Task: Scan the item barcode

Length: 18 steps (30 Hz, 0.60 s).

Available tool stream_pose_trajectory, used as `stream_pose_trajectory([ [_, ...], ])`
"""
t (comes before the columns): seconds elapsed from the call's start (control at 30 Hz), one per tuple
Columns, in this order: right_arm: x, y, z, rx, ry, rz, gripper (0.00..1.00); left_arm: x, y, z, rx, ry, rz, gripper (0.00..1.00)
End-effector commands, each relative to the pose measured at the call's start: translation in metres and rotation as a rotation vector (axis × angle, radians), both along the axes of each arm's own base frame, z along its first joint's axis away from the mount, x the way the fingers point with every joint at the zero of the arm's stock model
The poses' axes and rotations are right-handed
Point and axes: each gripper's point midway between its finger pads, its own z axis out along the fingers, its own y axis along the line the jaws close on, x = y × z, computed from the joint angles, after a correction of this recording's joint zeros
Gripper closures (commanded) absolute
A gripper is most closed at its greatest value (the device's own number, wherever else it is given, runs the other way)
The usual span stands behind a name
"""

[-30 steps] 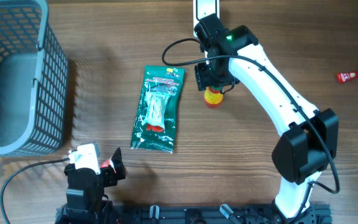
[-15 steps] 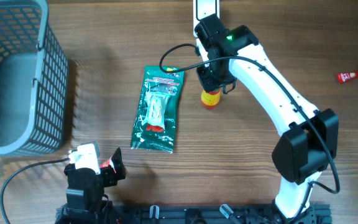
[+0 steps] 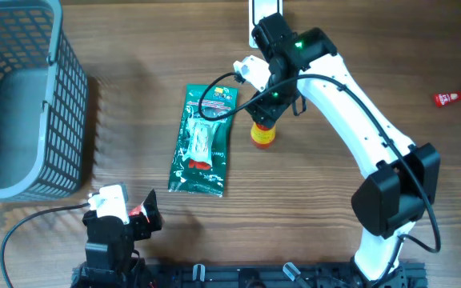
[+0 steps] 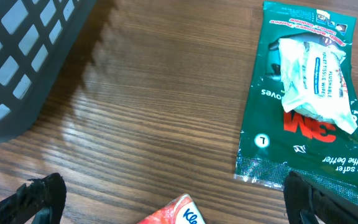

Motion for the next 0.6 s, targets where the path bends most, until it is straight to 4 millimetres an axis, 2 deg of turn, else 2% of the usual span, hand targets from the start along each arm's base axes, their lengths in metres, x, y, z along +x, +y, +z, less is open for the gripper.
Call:
stream_pose_trajectory([
  [0.0,0.007,-0.002,0.039,0.032,-0.116,-0.009,0.12,0.000,0.000,0.000,-0.010,-0.001,0.003,0.00],
  [0.07,0.008,0.000,0.054,0.064,-0.144,-0.066,0.11,0.000,0.000,0.000,-0.010,-0.001,0.003,0.00],
  [0.13,0.013,0.002,0.082,0.131,-0.181,-0.199,0.00,0.000,0.000,0.000,-0.010,-0.001,0.003,0.00],
  [0.2,0.014,0.003,0.112,0.233,-0.195,-0.419,0.00,0.000,0.000,0.000,-0.010,-0.001,0.003,0.00],
  [0.27,0.013,-0.001,0.129,0.333,-0.162,-0.704,0.00,0.000,0.000,0.000,-0.010,-0.001,0.003,0.00],
  [0.33,0.008,-0.016,0.127,0.361,-0.094,-1.063,0.00,0.000,0.000,0.000,-0.010,-0.002,0.003,0.00],
  [0.4,0.007,-0.030,0.119,0.344,-0.096,-1.281,0.00,0.000,0.000,0.000,-0.010,-0.001,0.003,0.00],
  [0.5,0.009,-0.046,0.104,0.305,-0.130,-1.459,0.00,0.000,0.000,0.000,-0.010,-0.001,0.003,0.00],
  [0.57,0.006,-0.053,0.085,0.246,-0.139,-1.487,0.00,0.000,0.000,0.000,-0.010,-0.001,0.003,0.00],
])
